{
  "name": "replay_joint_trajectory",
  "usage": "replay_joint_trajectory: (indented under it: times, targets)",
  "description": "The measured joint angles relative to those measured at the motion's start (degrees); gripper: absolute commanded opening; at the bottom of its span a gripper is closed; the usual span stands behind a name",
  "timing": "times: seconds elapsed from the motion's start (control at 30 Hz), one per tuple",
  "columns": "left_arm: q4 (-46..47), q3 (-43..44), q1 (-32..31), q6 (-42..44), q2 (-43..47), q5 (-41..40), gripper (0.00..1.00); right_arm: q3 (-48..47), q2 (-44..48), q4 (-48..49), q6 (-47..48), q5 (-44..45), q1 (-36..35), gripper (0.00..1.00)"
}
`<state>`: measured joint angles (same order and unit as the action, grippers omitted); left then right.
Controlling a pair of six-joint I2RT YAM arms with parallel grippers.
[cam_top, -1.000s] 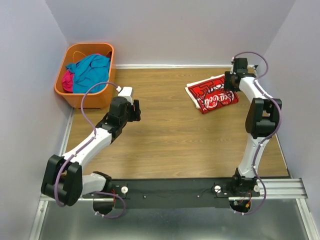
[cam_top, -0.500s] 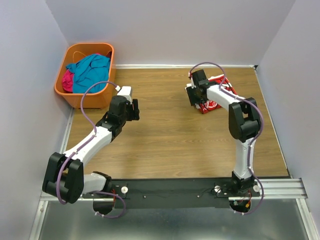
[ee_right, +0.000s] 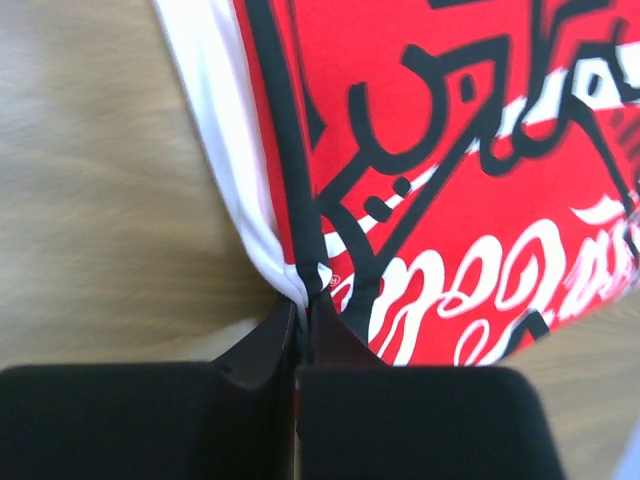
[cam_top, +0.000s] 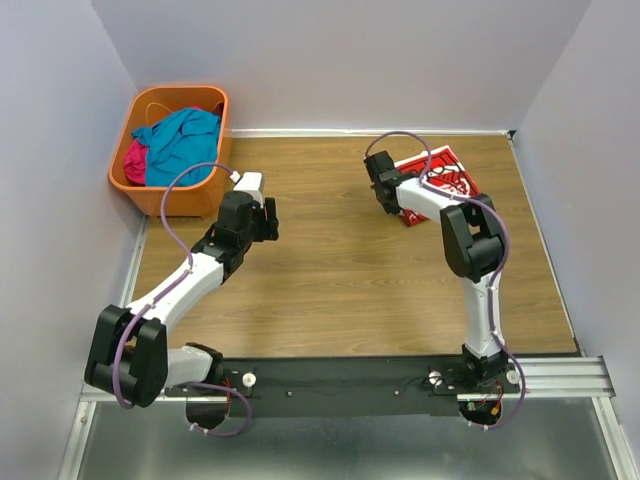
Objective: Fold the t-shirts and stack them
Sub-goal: Neatly place the folded tshirt to the corner
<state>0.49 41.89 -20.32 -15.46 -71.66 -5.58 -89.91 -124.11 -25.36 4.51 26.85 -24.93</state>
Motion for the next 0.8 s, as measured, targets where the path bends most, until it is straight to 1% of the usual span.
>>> replay_joint_trajectory:
  times: [0.13, 0.23, 0.33, 0.5, 0.6, 0.73, 0.77, 0.8]
  targets:
    - [-0.1, 0.0, 0.0, -0.7, 0.7, 0.0, 0.69, -3.3, -3.3, 1.0, 3.7, 6.0, 1.6, 0.0]
    - [-1.6, -0.1, 0.0, -2.1, 2.8, 0.0, 0.69, -8.7, -7.0, 1.6, 5.6, 7.7, 5.4, 0.0]
    - [-3.2, -0.1, 0.0, -3.3, 5.1, 0.0, 0.68, -16.3, -12.0, 2.0, 7.4, 8.5, 10.8, 0.0]
    - [-6.6, -0.1, 0.0, -5.6, 7.9, -0.8, 0.68, -28.3, -20.3, 3.7, 11.6, 10.1, 17.4, 0.0]
    - [-8.4, -0.1, 0.0, -6.8, 8.1, -1.2, 0.67, -33.6, -24.2, 5.1, 14.0, 11.3, 19.1, 0.01]
    - [-10.8, -0.1, 0.0, -8.3, 8.1, -1.4, 0.67, -39.8, -28.5, 6.5, 17.0, 12.5, 19.4, 0.01]
    - [-11.2, -0.1, 0.0, -8.5, 8.1, -1.4, 0.67, -41.4, -29.5, 6.8, 17.6, 12.5, 19.4, 0.01]
    - [-11.5, -0.1, 0.0, -8.7, 8.1, -1.4, 0.67, -42.5, -30.3, 7.2, 18.0, 12.5, 19.4, 0.05]
